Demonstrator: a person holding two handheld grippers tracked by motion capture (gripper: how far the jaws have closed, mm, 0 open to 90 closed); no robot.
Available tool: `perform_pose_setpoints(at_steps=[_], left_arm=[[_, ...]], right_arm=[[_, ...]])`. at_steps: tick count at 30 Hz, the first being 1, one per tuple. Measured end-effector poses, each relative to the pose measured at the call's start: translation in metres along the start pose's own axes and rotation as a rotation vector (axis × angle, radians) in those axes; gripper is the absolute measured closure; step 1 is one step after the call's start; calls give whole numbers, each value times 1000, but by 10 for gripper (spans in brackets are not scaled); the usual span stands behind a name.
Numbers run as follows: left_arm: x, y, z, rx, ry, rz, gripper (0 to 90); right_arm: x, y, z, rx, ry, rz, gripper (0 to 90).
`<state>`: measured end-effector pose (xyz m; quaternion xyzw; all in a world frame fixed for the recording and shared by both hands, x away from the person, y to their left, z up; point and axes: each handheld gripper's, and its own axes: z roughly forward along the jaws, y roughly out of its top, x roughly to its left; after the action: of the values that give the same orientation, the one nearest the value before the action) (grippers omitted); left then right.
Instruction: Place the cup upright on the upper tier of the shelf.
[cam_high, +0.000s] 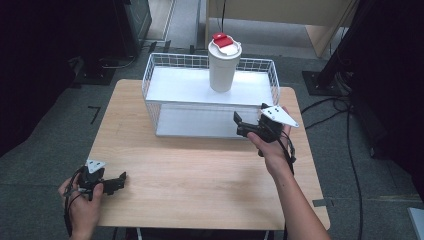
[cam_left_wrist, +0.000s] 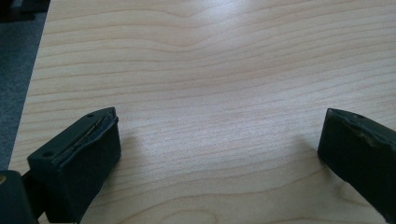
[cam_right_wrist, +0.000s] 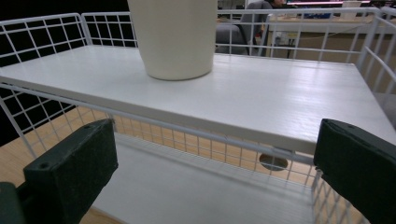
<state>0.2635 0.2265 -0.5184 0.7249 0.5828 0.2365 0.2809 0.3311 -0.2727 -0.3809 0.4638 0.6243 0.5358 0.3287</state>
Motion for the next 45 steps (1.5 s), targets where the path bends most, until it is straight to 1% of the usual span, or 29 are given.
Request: perform_pose_setpoints(at_steps=[3,10,12,22,27,28,31,35,37,42,45], left_arm=[[0,0,0,-2,0,-2,0],[0,0,0,-1,-1,-5,0],[0,0,0,-1,-1,-4,0],[0,0,0,-1,-1,-4,0],[0,0,0,1,-2,-4,0],[0,0,0,0,-2,-4,0],[0,0,0,-1,-1,-4,0],[0,0,0,-1,-2,-6,0],[0,0,0,0,-2,-5,0],[0,0,0,0,-2,-5,0],[0,0,0,0,-2,-5,0]], right_arm=[[-6,-6,-7,1,-13,-15,0],[-24,-23,-26,8,-41,8,0],[-28,-28,-32,14,-47,21,0],[-50,-53,-61,30,-93,27,0],[-61,-66,-75,43,-118,42,0],[-63,-69,-77,50,-124,50,0],[-70,-82,-86,73,-146,39,0],[-78,-97,-97,100,-167,43,0],[-81,-103,-102,115,-176,54,0],[-90,-119,-115,145,-208,53,0],[-96,-127,-122,164,-247,62,0]])
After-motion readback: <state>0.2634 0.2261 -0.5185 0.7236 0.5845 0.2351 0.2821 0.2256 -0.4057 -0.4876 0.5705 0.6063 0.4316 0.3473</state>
